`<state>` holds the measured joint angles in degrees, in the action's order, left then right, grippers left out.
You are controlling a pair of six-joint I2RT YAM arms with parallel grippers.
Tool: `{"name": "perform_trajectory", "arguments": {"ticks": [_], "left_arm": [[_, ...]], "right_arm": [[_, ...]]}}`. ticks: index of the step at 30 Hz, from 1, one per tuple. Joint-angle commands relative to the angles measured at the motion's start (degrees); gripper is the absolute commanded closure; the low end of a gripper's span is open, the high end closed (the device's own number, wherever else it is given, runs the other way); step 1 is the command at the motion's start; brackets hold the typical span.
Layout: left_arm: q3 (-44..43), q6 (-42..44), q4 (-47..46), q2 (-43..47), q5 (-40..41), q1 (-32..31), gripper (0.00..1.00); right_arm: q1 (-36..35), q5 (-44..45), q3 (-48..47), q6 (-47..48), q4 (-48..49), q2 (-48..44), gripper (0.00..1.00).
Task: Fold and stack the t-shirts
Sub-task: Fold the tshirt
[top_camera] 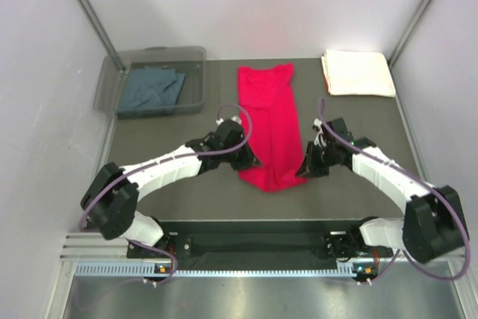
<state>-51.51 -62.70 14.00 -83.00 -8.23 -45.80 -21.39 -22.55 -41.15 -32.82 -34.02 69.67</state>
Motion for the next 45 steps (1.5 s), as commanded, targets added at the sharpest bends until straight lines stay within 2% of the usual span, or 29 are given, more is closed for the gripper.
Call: {"name": "perform_trajectory", "arguments": {"ticks": [1, 7, 12, 18, 26, 33, 43, 45], "left_arm": [[-7.1, 6.9, 0.8, -6.1, -1.5, 6.4, 1.00], [-21.3, 11.1, 1.5, -17.6, -5.7, 15.4, 1.00], [-29.4, 12.3, 1.8, -26.7, -9.5, 20.0, 1.00], [-36.1, 12.0, 0.9, -32.9, -10.9, 23.3, 1.00], [-41.7, 11.5, 0.4, -39.3, -13.7, 25.8, 1.00], [-43.5, 11.3, 0.5, -42.3, -14.6, 26.6, 1.00], [-48.9, 14.0, 3.6, -45.1, -12.7, 27.3, 1.00], [-52.2, 15.8, 6.0, -46.3, -12.2, 27.3, 1.00]], "right_arm": [[2.8, -0.7, -9.2, 6.1, 0.6, 6.9, 1.00], [7.1, -3.7, -25.5, 9.2, -0.3, 25.6, 1.00], [8.4, -3.9, -39.3, 9.8, -2.4, 34.8, 1.00], [10.0, -5.4, -50.1, 9.4, -4.6, 43.6, 1.00], [11.5, -7.9, -58.3, 9.3, -5.8, 51.7, 1.00], [11.9, -8.7, -61.2, 9.6, -6.4, 55.2, 0.99], [14.4, -8.0, -65.7, 9.0, -7.0, 59.3, 0.92], [15.2, -8.2, -68.8, 9.4, -7.9, 60.5, 0.86]]}}
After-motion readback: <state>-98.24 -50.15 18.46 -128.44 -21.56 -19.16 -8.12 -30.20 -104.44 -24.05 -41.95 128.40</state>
